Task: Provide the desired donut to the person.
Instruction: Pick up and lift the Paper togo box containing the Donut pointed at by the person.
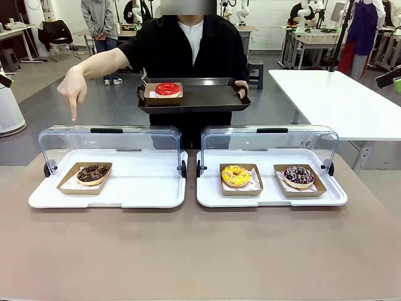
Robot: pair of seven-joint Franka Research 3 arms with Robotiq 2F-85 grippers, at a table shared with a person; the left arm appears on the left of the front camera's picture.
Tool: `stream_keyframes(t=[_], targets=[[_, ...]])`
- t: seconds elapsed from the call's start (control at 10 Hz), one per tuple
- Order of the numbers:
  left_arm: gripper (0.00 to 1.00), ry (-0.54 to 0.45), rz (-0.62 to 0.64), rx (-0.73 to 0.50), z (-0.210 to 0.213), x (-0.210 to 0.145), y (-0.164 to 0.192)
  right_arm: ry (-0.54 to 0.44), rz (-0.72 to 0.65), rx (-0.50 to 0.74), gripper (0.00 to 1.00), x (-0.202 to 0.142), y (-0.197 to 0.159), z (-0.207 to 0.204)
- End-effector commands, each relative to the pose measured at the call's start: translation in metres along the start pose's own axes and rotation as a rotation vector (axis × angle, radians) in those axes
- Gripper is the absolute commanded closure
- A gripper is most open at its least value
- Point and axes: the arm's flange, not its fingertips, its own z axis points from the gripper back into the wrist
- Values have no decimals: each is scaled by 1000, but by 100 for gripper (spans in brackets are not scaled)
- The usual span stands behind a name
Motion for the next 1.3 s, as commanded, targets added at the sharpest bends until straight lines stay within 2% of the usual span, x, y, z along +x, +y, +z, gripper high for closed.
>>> stream_keyframes(t=[0.0, 0.2, 0.5, 0.6, 0.9, 1.2], targets=[[0, 211, -76, -23, -21, 31, -4, -13, 10, 9, 0, 1, 0, 0], [0, 427, -128, -41, -63, 49, -9, -13, 10, 9, 0, 1, 0, 0], [0, 610, -174, -74, -129, 59, -20, -13, 10, 9, 0, 1, 0, 0], [0, 625, -175, -122, -147, 59, -22, -13, 10, 9, 0, 1, 0, 0], [0, 666, -147, -169, -186, 52, -18, -13, 10, 9, 0, 1, 0, 0], [0, 696, -139, -192, -202, 44, -23, -13, 10, 9, 0, 1, 0, 0]])
